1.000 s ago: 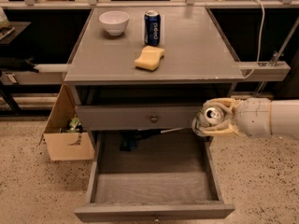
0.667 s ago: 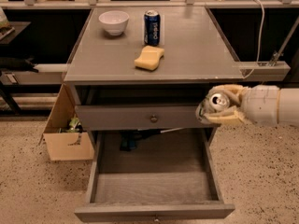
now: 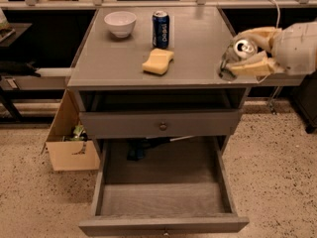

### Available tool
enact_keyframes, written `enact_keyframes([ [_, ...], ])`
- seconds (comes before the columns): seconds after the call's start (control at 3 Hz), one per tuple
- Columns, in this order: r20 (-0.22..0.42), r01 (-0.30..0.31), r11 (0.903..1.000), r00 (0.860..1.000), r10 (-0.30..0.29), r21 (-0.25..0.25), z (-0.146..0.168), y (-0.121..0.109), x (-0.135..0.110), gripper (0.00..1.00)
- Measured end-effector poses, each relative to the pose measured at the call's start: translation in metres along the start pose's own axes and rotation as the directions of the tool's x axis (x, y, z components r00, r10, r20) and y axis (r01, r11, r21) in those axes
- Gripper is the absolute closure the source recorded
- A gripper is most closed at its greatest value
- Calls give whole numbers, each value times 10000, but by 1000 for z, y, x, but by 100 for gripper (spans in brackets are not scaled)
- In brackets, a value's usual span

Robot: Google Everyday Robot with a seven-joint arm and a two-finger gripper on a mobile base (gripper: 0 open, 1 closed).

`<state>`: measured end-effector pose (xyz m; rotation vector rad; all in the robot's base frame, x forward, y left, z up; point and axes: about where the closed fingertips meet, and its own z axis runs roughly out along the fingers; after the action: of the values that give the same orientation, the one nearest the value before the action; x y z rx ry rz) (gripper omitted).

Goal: Pick 7up can from middle drawer and place on counter

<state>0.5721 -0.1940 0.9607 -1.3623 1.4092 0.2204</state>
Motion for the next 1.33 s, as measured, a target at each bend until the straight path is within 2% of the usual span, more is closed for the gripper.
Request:
enact_keyframes([
  [0.33, -97, -352, 9993, 9993, 351, -84, 14, -42, -5, 100],
  [0.67, -410, -1164, 9929, 9925, 1153, -244, 45, -73, 13, 100],
  [1.0, -870, -1956, 9792, 9778, 1905, -540, 77, -85, 39, 100],
  [1.33, -1318, -2629, 9606, 9592, 2501, -901, 107, -89, 62, 85],
])
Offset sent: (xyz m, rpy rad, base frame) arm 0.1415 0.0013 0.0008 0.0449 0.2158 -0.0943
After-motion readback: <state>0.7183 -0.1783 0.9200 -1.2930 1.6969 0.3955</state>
